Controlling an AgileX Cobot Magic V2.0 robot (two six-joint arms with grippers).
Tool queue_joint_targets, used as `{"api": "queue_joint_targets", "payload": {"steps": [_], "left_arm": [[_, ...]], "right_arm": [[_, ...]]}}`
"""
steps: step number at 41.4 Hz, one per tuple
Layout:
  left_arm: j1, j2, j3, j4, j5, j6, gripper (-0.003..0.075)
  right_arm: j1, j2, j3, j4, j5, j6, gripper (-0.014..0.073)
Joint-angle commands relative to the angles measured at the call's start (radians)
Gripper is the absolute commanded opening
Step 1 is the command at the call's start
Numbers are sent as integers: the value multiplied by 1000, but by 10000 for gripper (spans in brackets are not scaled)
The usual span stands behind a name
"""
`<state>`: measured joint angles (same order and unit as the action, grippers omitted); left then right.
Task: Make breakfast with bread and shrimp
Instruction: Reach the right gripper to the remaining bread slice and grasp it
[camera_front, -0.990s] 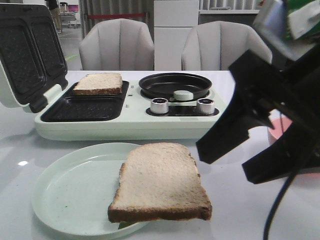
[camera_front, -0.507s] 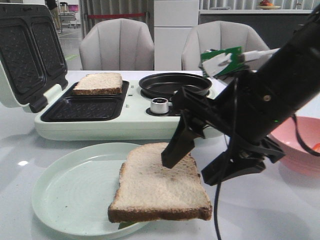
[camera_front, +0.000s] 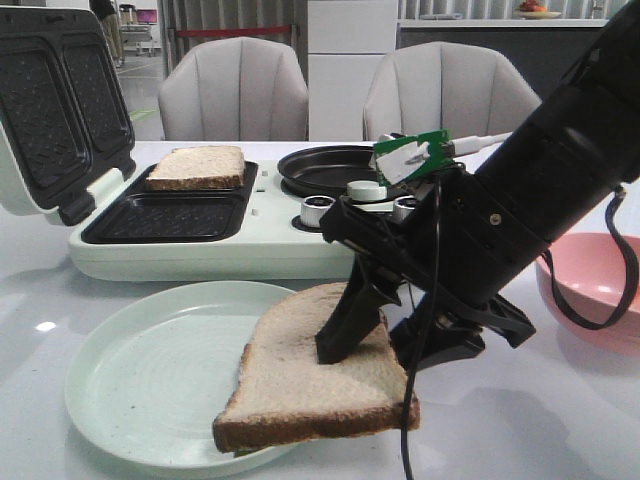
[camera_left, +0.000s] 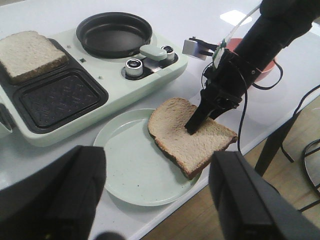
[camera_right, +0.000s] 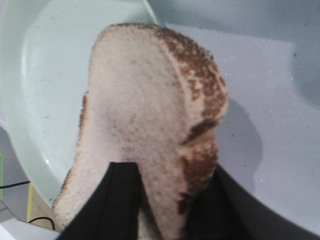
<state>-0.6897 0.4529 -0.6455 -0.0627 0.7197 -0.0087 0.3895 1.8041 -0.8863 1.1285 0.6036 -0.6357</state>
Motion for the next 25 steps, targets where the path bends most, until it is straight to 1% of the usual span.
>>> {"api": "queue_joint_targets", "payload": {"steps": [1,8,17,25], "left_arm": [[-5,7,-30,-12,-85,-1,490],[-5,7,-30,-12,-85,-1,490],[-5,7,-30,-12,-85,-1,490],[-5,7,-30,-12,-85,-1,490]], "right_arm": [[-1,-40,-19,-2,26,-26,209],[-1,-70,-19,-25,32,-26,140],[-1,-163,-19,-51,22,-26,46],[-1,-258,-21,-47,14,-26,35]]}}
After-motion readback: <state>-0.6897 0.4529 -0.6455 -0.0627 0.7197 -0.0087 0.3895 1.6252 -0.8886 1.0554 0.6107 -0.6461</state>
